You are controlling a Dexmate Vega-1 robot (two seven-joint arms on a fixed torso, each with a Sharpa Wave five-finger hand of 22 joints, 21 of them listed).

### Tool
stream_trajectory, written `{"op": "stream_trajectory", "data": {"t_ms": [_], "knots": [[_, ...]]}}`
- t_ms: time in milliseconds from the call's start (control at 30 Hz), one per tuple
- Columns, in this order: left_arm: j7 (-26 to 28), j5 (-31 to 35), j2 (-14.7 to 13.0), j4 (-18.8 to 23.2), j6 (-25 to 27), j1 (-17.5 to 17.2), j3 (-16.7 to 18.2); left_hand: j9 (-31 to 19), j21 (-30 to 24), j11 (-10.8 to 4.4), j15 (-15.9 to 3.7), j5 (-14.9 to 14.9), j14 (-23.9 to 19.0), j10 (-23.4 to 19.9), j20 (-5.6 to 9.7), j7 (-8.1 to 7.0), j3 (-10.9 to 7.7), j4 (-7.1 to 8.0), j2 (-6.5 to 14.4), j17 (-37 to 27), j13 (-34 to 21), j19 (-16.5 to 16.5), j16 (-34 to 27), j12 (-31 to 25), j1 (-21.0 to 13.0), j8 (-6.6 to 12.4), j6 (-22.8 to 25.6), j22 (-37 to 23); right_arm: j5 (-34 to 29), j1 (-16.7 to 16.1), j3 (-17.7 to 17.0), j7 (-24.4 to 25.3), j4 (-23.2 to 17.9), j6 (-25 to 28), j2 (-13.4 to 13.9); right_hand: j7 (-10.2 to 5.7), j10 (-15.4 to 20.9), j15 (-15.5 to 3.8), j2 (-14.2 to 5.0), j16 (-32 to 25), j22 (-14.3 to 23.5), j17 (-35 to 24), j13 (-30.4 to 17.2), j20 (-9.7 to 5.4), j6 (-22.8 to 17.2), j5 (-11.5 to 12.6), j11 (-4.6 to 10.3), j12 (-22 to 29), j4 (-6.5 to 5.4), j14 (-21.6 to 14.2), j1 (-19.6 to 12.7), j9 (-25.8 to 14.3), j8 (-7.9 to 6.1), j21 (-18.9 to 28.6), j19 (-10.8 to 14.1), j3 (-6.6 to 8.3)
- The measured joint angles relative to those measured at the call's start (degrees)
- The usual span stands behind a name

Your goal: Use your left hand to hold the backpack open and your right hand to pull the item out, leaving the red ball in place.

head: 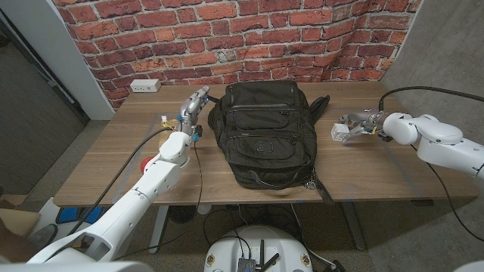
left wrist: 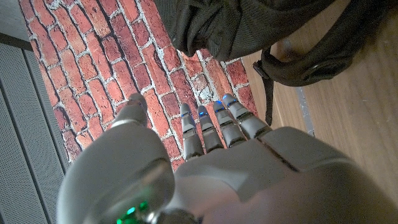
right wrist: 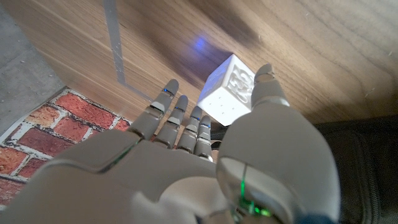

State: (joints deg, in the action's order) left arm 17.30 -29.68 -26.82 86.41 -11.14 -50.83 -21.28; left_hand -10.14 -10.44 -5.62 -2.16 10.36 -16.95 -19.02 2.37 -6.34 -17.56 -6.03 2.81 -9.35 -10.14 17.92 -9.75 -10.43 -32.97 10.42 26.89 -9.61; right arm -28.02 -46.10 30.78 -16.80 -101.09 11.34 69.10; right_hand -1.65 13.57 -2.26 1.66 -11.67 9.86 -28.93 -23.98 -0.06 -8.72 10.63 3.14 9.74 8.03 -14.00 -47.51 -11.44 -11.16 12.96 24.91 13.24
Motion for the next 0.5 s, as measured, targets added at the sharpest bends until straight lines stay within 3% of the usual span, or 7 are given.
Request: {"op": "stream_trajectory", "data": {"t_ms": [333,500], "knots": [[-0.2,1.2,0.6,-2.5,-1.0,1.2,-0.9,0.0,0.0,0.43,-0.11,-0.4,3.2,2.5,-0.2,-1.05,0.1,-0.71,0.2,0.0,0.0,-1.5,0.3,0.0,1.4,-0.69,-4.1,0.0,2.7,-1.0,-1.4,0.9,-0.9,-0.5,0.9,0.46,-3.3,1.87,0.6,0.9,0.0,1.5,1.8,0.36,3.4,0.4,-1.39,0.0,-0.9,3.7,2.9,0.3,0.58,-1.5,-1.8,-1.13],[-0.5,1.8,0.8,-3.5,-1.5,1.6,-1.0,0.0,0.0,0.36,-0.3,-0.4,4.2,3.5,-0.15,-1.63,0.18,-0.79,0.4,0.0,0.0,-2.3,0.3,0.0,2.5,-0.69,-5.3,0.0,4.4,-1.5,-2.3,1.4,-1.0,-0.7,1.0,0.45,-4.1,2.04,0.96,0.9,-0.3,1.9,2.4,0.36,4.7,0.4,-1.2,0.0,-1.33,4.7,4.6,0.3,0.57,-1.8,-2.4,-1.78]]}}
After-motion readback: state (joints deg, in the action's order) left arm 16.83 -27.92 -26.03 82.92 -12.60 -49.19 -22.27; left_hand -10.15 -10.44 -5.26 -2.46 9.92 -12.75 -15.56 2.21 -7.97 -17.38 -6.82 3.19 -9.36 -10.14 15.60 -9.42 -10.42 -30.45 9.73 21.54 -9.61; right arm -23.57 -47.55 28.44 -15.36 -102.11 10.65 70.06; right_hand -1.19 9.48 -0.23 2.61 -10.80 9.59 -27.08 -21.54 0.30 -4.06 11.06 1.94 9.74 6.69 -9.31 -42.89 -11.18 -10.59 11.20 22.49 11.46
